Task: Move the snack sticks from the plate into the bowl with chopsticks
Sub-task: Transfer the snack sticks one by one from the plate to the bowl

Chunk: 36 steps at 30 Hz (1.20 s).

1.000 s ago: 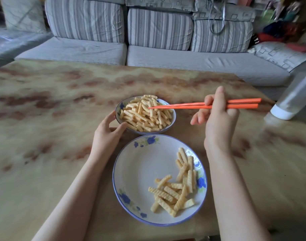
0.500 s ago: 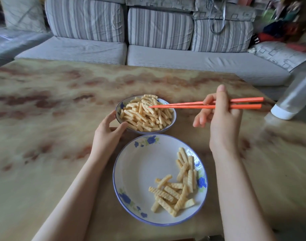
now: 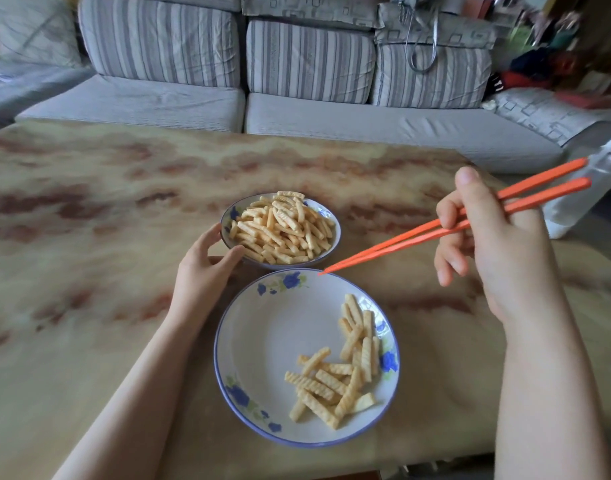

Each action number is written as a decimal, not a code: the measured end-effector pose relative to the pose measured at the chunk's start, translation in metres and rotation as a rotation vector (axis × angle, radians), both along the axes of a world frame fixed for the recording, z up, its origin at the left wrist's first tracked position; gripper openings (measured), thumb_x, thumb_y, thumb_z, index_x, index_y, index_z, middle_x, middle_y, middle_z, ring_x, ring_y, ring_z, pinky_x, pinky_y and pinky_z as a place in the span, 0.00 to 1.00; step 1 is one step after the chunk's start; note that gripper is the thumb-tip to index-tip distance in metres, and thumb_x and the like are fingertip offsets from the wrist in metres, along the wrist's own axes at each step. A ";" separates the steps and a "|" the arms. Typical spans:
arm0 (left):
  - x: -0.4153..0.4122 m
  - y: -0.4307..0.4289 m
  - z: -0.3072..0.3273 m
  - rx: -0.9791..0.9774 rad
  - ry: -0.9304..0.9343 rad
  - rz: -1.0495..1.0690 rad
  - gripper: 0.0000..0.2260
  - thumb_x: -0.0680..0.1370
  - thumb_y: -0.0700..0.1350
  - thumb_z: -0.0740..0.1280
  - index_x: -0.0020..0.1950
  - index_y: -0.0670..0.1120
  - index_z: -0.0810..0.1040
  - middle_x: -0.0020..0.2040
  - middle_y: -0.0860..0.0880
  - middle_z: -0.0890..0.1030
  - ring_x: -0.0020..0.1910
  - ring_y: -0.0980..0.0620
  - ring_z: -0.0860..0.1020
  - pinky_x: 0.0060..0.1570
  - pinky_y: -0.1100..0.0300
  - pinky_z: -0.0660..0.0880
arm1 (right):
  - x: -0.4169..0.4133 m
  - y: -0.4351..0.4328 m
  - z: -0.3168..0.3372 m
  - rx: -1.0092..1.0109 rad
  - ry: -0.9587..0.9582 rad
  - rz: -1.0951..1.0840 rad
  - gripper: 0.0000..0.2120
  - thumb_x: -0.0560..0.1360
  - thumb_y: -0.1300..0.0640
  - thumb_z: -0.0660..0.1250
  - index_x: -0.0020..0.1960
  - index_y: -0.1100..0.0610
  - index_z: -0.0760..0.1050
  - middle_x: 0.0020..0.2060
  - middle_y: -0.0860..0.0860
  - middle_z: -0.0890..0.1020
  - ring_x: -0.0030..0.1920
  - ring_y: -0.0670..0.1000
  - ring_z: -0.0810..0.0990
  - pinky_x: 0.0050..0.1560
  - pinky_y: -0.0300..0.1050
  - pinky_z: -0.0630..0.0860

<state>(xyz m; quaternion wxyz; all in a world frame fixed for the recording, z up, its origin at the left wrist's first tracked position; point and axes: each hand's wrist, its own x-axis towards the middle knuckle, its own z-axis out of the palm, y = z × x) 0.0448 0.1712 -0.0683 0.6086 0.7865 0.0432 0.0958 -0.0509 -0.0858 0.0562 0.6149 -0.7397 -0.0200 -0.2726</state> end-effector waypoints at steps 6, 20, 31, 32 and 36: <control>-0.001 -0.001 0.002 0.020 -0.008 -0.001 0.21 0.77 0.45 0.70 0.70 0.53 0.74 0.47 0.54 0.84 0.36 0.61 0.82 0.43 0.65 0.76 | -0.012 -0.009 0.010 -0.144 0.034 0.014 0.23 0.81 0.50 0.58 0.28 0.55 0.70 0.28 0.68 0.68 0.16 0.54 0.66 0.20 0.44 0.62; -0.001 -0.001 0.002 -0.016 0.000 0.003 0.20 0.77 0.45 0.70 0.68 0.56 0.75 0.43 0.55 0.84 0.40 0.54 0.84 0.51 0.57 0.79 | -0.004 -0.011 -0.003 -0.133 0.267 0.011 0.22 0.81 0.49 0.57 0.32 0.59 0.67 0.15 0.53 0.63 0.15 0.55 0.67 0.21 0.39 0.60; 0.001 -0.001 0.000 -0.002 0.012 0.010 0.21 0.77 0.46 0.70 0.69 0.55 0.74 0.43 0.52 0.85 0.35 0.60 0.83 0.42 0.64 0.75 | 0.012 -0.002 -0.008 0.341 -0.015 -0.091 0.18 0.83 0.56 0.56 0.34 0.57 0.65 0.27 0.45 0.72 0.17 0.46 0.61 0.19 0.37 0.64; 0.001 0.000 0.000 -0.005 0.014 0.010 0.21 0.77 0.46 0.70 0.69 0.55 0.74 0.43 0.52 0.85 0.35 0.60 0.83 0.41 0.64 0.75 | 0.016 0.002 -0.010 0.382 -0.039 -0.112 0.18 0.83 0.56 0.56 0.34 0.57 0.65 0.27 0.45 0.72 0.17 0.46 0.61 0.20 0.37 0.64; 0.000 -0.001 0.001 -0.001 0.017 0.011 0.21 0.77 0.46 0.70 0.69 0.55 0.74 0.44 0.50 0.85 0.36 0.58 0.83 0.44 0.63 0.76 | 0.029 0.022 -0.023 0.401 -0.051 -0.148 0.20 0.83 0.55 0.56 0.32 0.57 0.65 0.21 0.46 0.69 0.16 0.47 0.63 0.20 0.39 0.64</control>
